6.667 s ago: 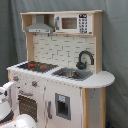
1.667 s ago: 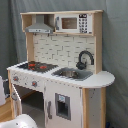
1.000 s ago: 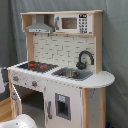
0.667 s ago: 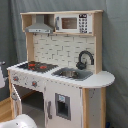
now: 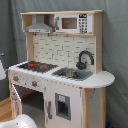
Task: Play with the kitchen
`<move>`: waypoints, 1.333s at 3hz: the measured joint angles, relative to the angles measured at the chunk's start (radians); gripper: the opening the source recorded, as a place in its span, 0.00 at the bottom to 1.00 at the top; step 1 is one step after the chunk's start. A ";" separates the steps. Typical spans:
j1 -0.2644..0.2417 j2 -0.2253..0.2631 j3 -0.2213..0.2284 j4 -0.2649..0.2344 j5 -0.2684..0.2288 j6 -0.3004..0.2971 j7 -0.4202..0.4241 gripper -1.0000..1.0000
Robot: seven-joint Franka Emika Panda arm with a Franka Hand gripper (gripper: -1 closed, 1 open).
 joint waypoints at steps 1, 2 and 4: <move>-0.002 0.004 -0.050 0.000 0.000 0.048 -0.107 1.00; -0.007 0.013 -0.091 0.000 0.000 0.099 -0.218 1.00; -0.025 0.052 -0.150 -0.001 0.000 0.182 -0.408 1.00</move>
